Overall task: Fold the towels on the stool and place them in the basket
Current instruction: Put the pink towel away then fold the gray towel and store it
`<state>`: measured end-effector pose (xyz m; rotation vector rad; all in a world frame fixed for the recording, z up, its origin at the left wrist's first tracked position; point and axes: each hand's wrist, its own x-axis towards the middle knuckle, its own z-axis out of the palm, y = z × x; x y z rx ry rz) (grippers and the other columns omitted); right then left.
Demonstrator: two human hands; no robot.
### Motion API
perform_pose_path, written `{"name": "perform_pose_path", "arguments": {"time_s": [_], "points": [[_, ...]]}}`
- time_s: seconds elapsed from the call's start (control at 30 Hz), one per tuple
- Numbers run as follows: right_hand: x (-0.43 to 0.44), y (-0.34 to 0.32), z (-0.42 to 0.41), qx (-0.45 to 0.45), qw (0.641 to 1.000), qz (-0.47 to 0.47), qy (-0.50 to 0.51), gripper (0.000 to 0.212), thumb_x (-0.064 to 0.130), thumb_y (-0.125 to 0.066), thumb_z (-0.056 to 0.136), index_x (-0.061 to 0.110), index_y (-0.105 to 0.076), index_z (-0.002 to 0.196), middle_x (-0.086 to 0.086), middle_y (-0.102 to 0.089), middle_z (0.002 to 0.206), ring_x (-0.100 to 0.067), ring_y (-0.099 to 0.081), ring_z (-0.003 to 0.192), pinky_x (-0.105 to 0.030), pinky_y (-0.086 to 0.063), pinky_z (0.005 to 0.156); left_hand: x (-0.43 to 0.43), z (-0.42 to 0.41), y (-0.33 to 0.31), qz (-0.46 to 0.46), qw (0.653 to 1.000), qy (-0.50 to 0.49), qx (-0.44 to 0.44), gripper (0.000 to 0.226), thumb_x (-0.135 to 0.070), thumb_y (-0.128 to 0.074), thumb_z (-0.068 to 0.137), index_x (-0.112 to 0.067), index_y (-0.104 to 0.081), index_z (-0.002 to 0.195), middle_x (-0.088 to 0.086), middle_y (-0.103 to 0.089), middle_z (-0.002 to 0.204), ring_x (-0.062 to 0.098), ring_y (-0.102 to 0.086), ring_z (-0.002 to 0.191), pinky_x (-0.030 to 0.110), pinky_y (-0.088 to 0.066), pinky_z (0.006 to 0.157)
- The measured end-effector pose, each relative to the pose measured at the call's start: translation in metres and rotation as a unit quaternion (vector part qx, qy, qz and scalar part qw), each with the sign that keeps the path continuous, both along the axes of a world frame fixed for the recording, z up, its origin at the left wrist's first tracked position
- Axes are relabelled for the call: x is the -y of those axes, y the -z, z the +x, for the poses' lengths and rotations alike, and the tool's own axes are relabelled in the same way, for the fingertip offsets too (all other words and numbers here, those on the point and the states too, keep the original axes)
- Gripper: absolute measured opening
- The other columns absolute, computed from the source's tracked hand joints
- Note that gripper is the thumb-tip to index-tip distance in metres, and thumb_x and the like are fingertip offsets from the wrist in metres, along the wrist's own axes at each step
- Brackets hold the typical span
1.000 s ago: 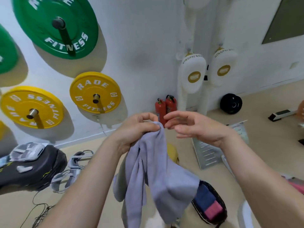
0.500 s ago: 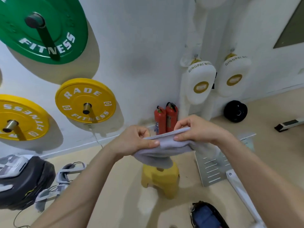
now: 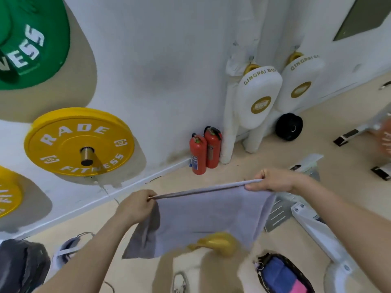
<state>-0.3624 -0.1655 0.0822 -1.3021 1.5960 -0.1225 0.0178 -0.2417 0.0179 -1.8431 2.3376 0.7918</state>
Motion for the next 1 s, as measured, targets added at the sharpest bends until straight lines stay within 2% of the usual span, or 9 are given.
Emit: {"name": "perform_pose_path", "arguments": {"time_s": [0.07,0.23,0.37,0.47,0.6,0.7,0.83,0.9,1.0], "points": [[0.011,0.034,-0.004,0.006,0.999,0.029,0.035,0.043,0.039,-0.066,0.086,-0.003,-0.065,0.079,-0.003,-0.056,0.064,-0.012,-0.048,0.059,-0.023,-0.036,0.056,0.025,0.013,0.031,-0.02,0.999,-0.004,0.028,0.025,-0.022,-0.04,0.092,-0.032,-0.062,0.095,-0.003,-0.068,0.103,0.022,-0.061,0.096,0.031,-0.048,0.074],[0.042,0.143,-0.009,-0.078,0.984,-0.054,0.152,0.038,0.041,-0.067,0.071,0.019,-0.042,0.053,0.004,-0.041,0.052,-0.018,-0.038,0.055,-0.028,-0.028,0.055,0.073,0.009,0.124,-0.037,0.998,-0.027,0.05,0.023,-0.023,-0.038,0.093,-0.023,-0.06,0.097,0.003,-0.07,0.098,0.026,-0.062,0.092,0.035,-0.05,0.071],[0.062,0.211,-0.016,-0.222,0.919,-0.182,0.271,0.023,0.023,-0.06,0.08,0.035,-0.057,0.061,-0.007,-0.061,0.069,-0.03,-0.06,0.075,-0.03,-0.039,0.063,0.111,-0.013,0.174,-0.086,0.995,-0.02,0.041,0.021,-0.02,-0.04,0.094,-0.016,-0.059,0.099,0.01,-0.069,0.095,0.033,-0.062,0.089,0.035,-0.046,0.066],[0.067,0.229,-0.032,-0.292,0.871,-0.284,0.276,0.017,0.016,-0.055,0.085,0.016,-0.072,0.085,-0.019,-0.067,0.081,-0.038,-0.062,0.082,-0.036,-0.044,0.065,0.136,-0.037,0.182,-0.175,0.983,-0.046,0.015,0.022,-0.019,-0.043,0.095,-0.015,-0.062,0.105,0.017,-0.067,0.096,0.04,-0.061,0.089,0.038,-0.043,0.066],[0.052,0.25,-0.054,-0.351,0.817,-0.387,0.243,0.032,0.019,-0.044,0.08,0.002,-0.069,0.086,-0.022,-0.062,0.078,-0.041,-0.055,0.077,-0.037,-0.038,0.062,0.144,-0.045,0.188,-0.315,0.945,-0.077,-0.036,0.02,-0.016,-0.048,0.094,-0.019,-0.064,0.106,0.015,-0.066,0.09,0.04,-0.059,0.083,0.036,-0.037,0.061],[0.021,0.301,-0.055,-0.363,0.79,-0.417,0.263,0.033,0.016,-0.045,0.078,0.0,-0.071,0.092,-0.016,-0.05,0.075,-0.039,-0.051,0.08,-0.031,-0.029,0.065,0.132,-0.031,0.229,-0.361,0.93,-0.02,-0.063,0.014,-0.012,-0.056,0.09,-0.02,-0.065,0.097,0.012,-0.066,0.084,0.038,-0.059,0.076,0.036,-0.039,0.057],[-0.035,0.416,-0.043,-0.35,0.824,-0.393,0.212,0.042,0.027,-0.042,0.081,0.0,-0.073,0.091,-0.014,-0.052,0.075,-0.037,-0.051,0.074,-0.031,-0.031,0.063,0.102,-0.008,0.346,-0.323,0.945,0.05,-0.016,0.014,-0.014,-0.064,0.083,-0.02,-0.07,0.094,0.007,-0.069,0.077,0.033,-0.065,0.066,0.032,-0.043,0.054],[-0.061,0.489,-0.042,-0.359,0.837,-0.389,0.137,0.042,0.031,-0.041,0.082,0.003,-0.073,0.084,-0.011,-0.055,0.072,-0.035,-0.053,0.068,-0.034,-0.036,0.06,0.087,0.002,0.418,-0.292,0.951,0.101,-0.009,0.02,-0.028,-0.053,0.078,-0.022,-0.071,0.085,0.002,-0.069,0.066,0.03,-0.064,0.054,0.028,-0.043,0.049],[-0.098,0.593,-0.044,-0.33,0.882,-0.336,0.004,0.021,0.032,-0.044,0.082,0.024,-0.064,0.078,-0.001,-0.052,0.071,-0.028,-0.054,0.066,-0.036,-0.045,0.055,0.069,0.017,0.523,-0.238,0.95,0.197,0.052,0.026,-0.038,-0.039,0.07,-0.03,-0.063,0.077,-0.004,-0.063,0.053,0.028,-0.06,0.045,0.025,-0.04,0.042]]}}
